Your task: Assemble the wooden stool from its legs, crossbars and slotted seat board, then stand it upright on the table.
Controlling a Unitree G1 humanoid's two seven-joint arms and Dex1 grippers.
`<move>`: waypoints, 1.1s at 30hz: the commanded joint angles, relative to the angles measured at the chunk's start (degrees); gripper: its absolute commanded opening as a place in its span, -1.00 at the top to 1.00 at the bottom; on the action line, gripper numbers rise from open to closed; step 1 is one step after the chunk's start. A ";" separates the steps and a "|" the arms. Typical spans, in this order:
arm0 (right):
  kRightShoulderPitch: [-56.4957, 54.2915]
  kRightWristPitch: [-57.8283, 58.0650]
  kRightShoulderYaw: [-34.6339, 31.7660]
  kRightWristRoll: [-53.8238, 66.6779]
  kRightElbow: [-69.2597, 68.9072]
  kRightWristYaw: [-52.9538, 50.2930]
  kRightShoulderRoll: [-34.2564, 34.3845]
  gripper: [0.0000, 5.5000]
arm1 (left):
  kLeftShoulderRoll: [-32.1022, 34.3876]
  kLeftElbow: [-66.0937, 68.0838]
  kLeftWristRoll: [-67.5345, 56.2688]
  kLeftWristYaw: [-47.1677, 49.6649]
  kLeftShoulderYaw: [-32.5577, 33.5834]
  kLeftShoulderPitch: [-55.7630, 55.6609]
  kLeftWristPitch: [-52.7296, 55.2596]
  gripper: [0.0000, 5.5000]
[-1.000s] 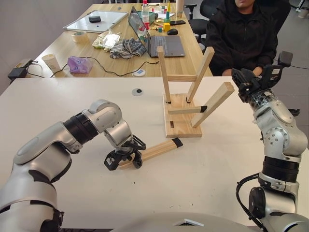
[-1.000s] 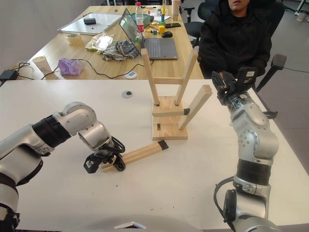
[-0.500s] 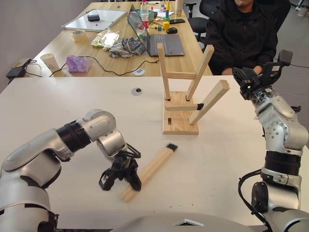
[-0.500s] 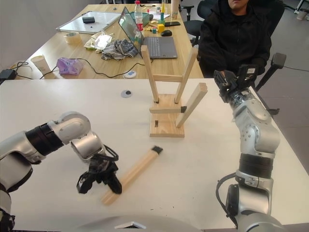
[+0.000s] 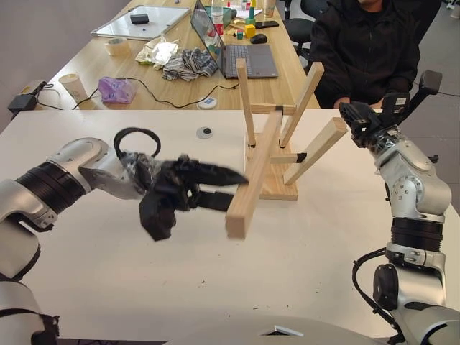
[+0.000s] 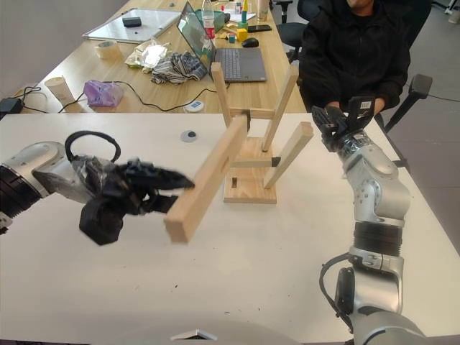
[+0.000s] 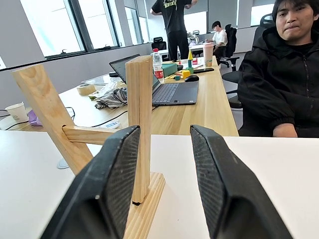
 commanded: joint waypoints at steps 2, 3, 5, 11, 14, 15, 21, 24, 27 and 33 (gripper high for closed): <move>-8.08 -1.78 3.36 -2.83 5.41 4.28 -4.43 0.33 | -1.65 -3.31 -63.53 -30.66 25.16 -2.32 40.54 0.28; -8.82 -1.93 3.63 -2.97 5.94 4.60 -4.54 0.33 | -2.27 -3.40 -71.63 -36.64 29.97 -1.19 47.92 0.28; -11.15 -2.51 4.34 -3.46 7.33 5.33 -4.56 0.33 | -4.57 3.25 -79.07 -43.13 36.54 0.42 60.52 0.28; -21.70 -4.58 6.68 -4.73 11.36 8.41 -4.05 0.33 | -8.57 17.02 -83.84 -51.96 43.01 4.84 84.82 0.28; -24.60 -4.54 7.03 -4.51 11.55 9.65 -3.51 0.33 | -10.47 21.27 -86.67 -59.97 45.72 5.93 98.23 0.28; -24.75 -4.66 7.34 -4.52 11.62 9.88 -3.12 0.33 | -11.70 22.71 -86.44 -62.77 46.47 6.19 101.22 0.28; -25.43 -6.37 8.63 -5.90 15.64 12.11 -2.61 0.33 | -19.45 28.00 -70.37 -85.99 49.92 10.51 98.46 0.28; -25.64 -5.53 9.52 -5.73 15.48 14.20 -2.50 0.33 | -23.90 29.41 -62.15 -92.77 54.74 13.40 87.27 0.28; -24.99 -3.96 10.69 -5.43 13.87 16.29 -2.51 0.33 | -27.84 27.96 -57.60 -95.95 59.16 16.69 81.70 0.28; -26.62 -3.80 12.73 -6.79 19.02 20.35 -2.73 0.33 | -34.64 26.75 -52.47 -98.35 67.01 22.59 73.80 0.28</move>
